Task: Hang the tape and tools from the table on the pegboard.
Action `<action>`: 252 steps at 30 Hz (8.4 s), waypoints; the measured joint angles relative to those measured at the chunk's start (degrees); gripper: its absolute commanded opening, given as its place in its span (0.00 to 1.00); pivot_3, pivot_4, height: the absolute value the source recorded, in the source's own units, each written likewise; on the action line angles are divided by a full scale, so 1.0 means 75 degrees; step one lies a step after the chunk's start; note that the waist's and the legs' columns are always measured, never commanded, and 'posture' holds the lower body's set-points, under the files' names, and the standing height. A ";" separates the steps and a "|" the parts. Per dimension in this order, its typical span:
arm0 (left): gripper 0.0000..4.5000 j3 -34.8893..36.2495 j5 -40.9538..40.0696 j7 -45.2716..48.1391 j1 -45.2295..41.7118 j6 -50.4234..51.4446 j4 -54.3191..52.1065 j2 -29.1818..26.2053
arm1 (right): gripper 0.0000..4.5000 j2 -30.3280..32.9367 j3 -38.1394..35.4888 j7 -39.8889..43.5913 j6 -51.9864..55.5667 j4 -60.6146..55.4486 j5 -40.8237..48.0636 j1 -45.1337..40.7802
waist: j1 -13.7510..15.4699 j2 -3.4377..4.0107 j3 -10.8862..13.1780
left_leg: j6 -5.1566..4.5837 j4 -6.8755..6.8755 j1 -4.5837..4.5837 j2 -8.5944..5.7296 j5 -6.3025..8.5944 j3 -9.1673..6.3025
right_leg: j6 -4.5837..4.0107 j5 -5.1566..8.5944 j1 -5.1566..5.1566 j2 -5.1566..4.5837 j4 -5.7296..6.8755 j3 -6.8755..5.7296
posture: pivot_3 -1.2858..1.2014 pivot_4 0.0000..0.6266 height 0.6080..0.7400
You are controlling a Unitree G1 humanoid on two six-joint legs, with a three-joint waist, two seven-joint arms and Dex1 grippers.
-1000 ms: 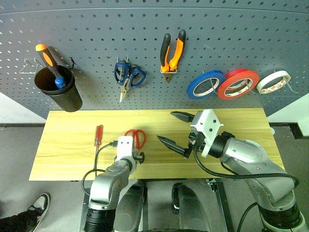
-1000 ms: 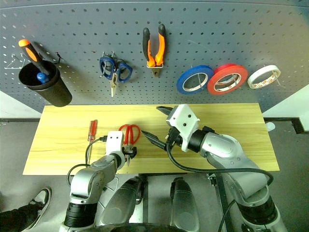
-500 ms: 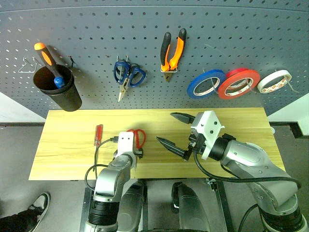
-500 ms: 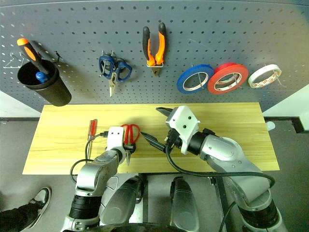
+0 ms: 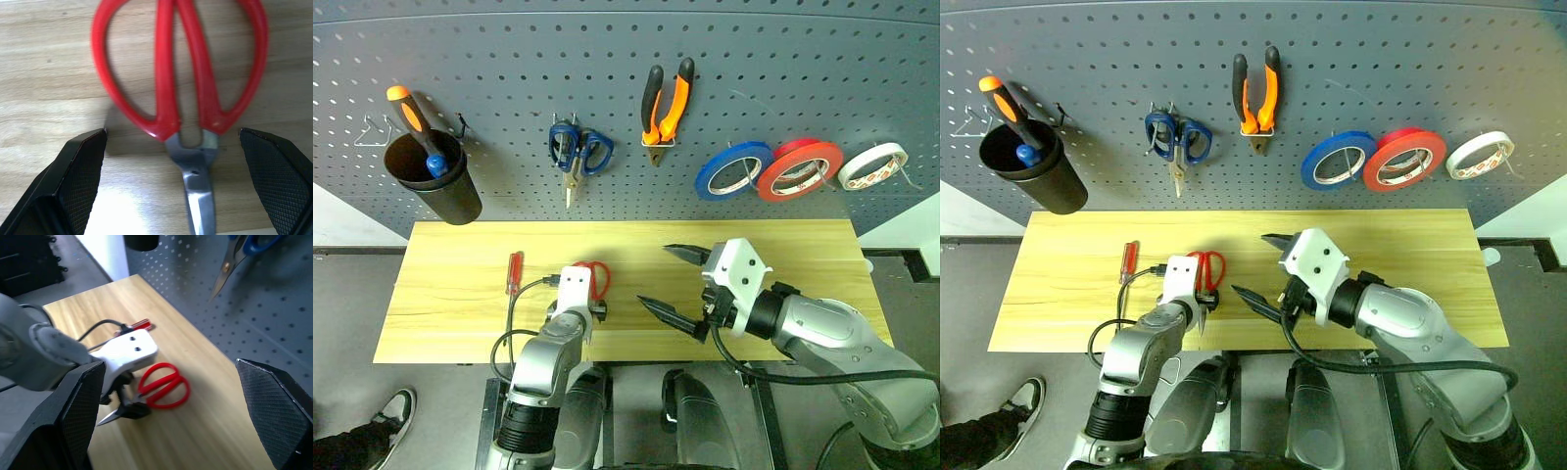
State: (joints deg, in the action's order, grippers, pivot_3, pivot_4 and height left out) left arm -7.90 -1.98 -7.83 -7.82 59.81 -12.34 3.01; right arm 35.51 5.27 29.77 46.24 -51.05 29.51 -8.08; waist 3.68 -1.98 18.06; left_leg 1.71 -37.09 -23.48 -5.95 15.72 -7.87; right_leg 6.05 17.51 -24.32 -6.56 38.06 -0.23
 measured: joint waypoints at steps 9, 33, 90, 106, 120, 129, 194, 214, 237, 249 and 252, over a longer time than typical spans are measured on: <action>1.00 -0.0078 0.0070 0.0089 -0.0035 0.0003 0.0058 -0.0005 | 0.99 0.0407 0.0119 -0.0051 0.0146 -0.0140 -0.0058 0.0297 | 0.0005 0.0003 0.0001 | -0.0030 -0.0001 0.0002 -0.0001 0.0017 0.0000 | 0.0005 -0.0002 0.0004 -0.0002 -0.0002 0.0000 | 0.51 0.61 0.89; 1.00 -0.0041 0.0171 0.0228 -0.0027 0.0017 0.0089 0.0000 | 0.99 0.0811 -0.0187 -0.0039 -0.0049 -0.0141 -0.0246 0.0733 | 0.0002 0.0014 0.0006 | -0.0034 0.0003 0.0012 0.0000 0.0021 0.0001 | 0.0011 -0.0001 0.0017 -0.0003 -0.0008 0.0000 | 0.51 0.62 0.89; 0.24 -0.1117 0.0141 0.1135 -0.0170 0.0028 -0.0943 -0.0734 | 1.00 0.0802 -0.0498 0.0351 -0.0830 0.0450 -0.0810 0.0781 | 0.0015 0.0022 0.0061 | -0.0028 0.0010 -0.0052 -0.0005 0.0022 -0.0002 | 0.0048 -0.0010 -0.0007 -0.0003 -0.0102 -0.0009 | 0.52 0.51 0.89; 0.24 -0.2164 0.1033 0.2032 -0.0384 -0.2416 -0.1273 -0.2495 | 1.00 0.0716 -0.1517 0.0884 -0.1622 0.0437 -0.0131 0.1145 | 0.0008 0.0026 0.0058 | -0.0029 0.0001 -0.0051 -0.0010 0.0020 -0.0001 | 0.0047 -0.0013 -0.0006 -0.0008 -0.0093 -0.0010 | 0.53 0.46 0.89; 0.24 -0.2529 0.2711 0.2235 0.0366 -0.5970 -0.1051 -0.3678 | 1.00 0.0739 -0.2031 0.1030 -0.2088 0.0379 0.0167 0.1326 | 0.0006 0.0043 0.0045 | -0.0030 -0.0018 -0.0048 -0.0013 0.0019 0.0003 | 0.0047 -0.0015 -0.0006 -0.0013 -0.0070 -0.0010 | 0.53 0.43 0.89; 0.24 -0.1950 0.3312 0.1625 0.0617 -0.8062 -0.0710 -0.3705 | 1.00 0.0424 -0.2715 0.1191 -0.2621 0.0382 0.0962 0.1596 | 0.0012 0.0049 0.0031 | -0.0031 -0.0033 -0.0042 -0.0016 0.0018 0.0009 | 0.0047 -0.0016 -0.0005 -0.0015 -0.0044 -0.0010 | 0.54 0.41 0.89; 0.24 0.0258 0.4513 0.0023 0.0027 -0.9999 0.0697 -0.2348 | 1.00 0.0603 -0.2563 0.1792 -0.3356 0.1465 0.0454 0.1205 | 0.0011 0.0056 -0.0361 | -0.0027 -0.0153 -0.0013 -0.0019 0.0014 0.0026 | 0.0056 -0.0044 0.0021 -0.0001 0.0068 0.0007 | 0.54 0.37 0.89; 0.32 0.0245 0.4523 -0.0973 -0.1257 -1.0088 0.2940 -0.2418 | 1.00 0.0675 -0.2665 0.1632 -0.3200 0.1277 0.0502 0.1403 | -0.0003 0.0055 -0.0363 | -0.0019 -0.0164 0.0011 -0.0026 0.0007 0.0033 | 0.0055 -0.0044 0.0025 -0.0011 0.0120 0.0013 | 0.54 0.39 0.89; 0.99 0.3122 0.1179 0.2575 -0.0344 -0.2320 0.1116 -0.3039 | 1.00 0.0650 -0.2608 0.1375 -0.3219 0.1107 0.0309 0.2112 | 0.0039 0.0055 -0.0364 | -0.0050 -0.0156 0.0014 -0.0026 -0.0030 0.0009 | 0.0040 -0.0084 0.0028 -0.0001 0.0134 0.0002 | 0.55 0.39 0.89; 0.99 0.2704 0.0167 0.2983 -0.1168 -0.1100 0.1718 -0.2755 | 1.00 0.1013 -0.2647 0.1496 -0.2786 0.0782 0.0778 0.2077 | -0.0019 0.0032 -0.0316 | -0.0052 -0.0146 0.0010 -0.0021 -0.0033 0.0014 | 0.0040 -0.0093 0.0019 -0.0011 0.0122 0.0010 | 0.53 0.53 0.89; 0.99 0.2640 0.0072 0.2962 -0.1138 -0.0984 0.1647 -0.2707 | 1.00 0.1124 -0.2777 0.1501 -0.2609 0.0685 0.0985 0.2120 | -0.0030 0.0011 -0.0250 | -0.0054 -0.0145 0.0009 -0.0019 -0.0032 0.0014 | 0.0040 -0.0093 0.0018 -0.0012 0.0120 0.0015 | 0.52 0.55 0.89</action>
State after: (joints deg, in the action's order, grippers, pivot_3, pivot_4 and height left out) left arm 11.90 -1.44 14.38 -16.36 52.42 0.01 -17.29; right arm 43.93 -15.55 41.03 26.67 -45.91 36.89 7.83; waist 3.45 -1.90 16.19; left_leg 1.31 -38.18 -23.41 -6.10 15.48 -7.77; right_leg 6.35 16.81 -24.18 -6.65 38.96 -0.12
